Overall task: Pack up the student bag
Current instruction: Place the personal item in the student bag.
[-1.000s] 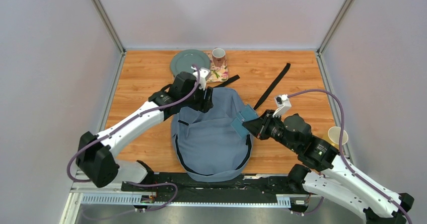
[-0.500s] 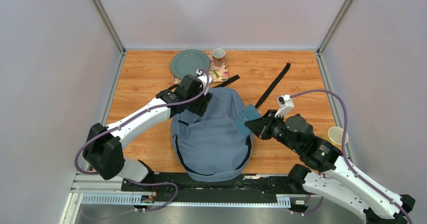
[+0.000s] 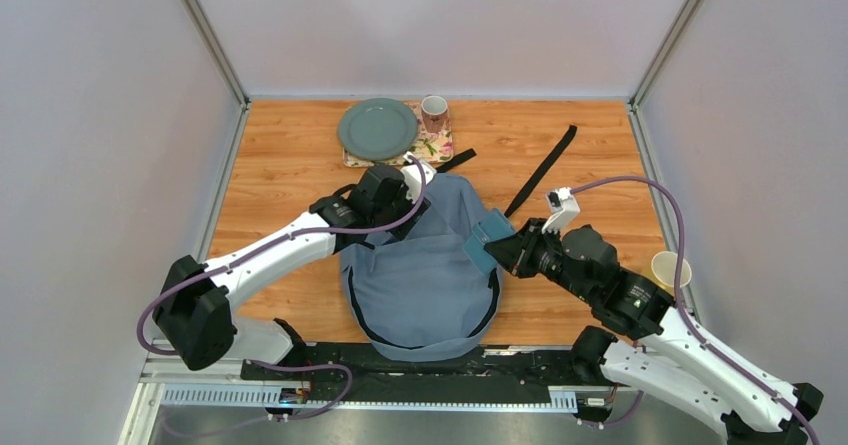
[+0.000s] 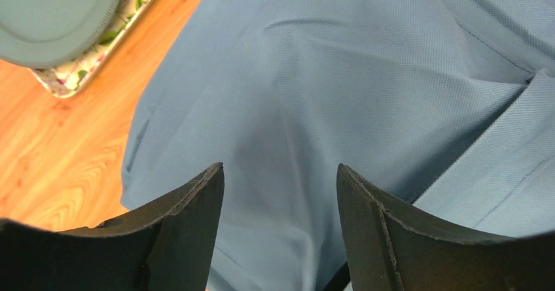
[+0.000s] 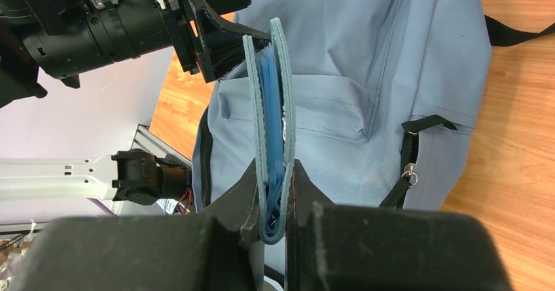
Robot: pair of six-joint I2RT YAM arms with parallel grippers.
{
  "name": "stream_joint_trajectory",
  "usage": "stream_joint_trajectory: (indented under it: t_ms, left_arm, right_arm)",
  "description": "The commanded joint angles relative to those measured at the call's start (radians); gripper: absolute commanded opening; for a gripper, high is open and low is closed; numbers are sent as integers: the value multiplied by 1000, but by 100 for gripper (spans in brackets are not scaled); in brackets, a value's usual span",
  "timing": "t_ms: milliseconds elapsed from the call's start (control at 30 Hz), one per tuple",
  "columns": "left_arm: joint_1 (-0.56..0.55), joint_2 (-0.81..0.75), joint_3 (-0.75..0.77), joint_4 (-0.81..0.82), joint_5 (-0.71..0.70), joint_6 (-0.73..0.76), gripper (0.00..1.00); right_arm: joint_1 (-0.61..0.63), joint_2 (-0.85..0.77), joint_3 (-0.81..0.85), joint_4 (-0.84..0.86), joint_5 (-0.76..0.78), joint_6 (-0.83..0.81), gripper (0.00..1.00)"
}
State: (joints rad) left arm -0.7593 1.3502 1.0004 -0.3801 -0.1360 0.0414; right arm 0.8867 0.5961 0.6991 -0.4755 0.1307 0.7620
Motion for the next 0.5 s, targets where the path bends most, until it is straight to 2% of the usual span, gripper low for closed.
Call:
stream_joint_trajectory:
  t_ms: [0, 233, 467]
  left_arm:
    - [-6, 0, 23, 52, -14, 101, 71]
    - [-31, 78, 61, -29, 32, 175, 70]
    - [-71, 60, 46, -75, 102, 192, 68]
  right_arm:
    - [1, -27, 27, 37, 3, -3, 0]
    - [1, -18, 31, 38, -3, -10, 0]
    - [1, -16, 25, 38, -3, -9, 0]
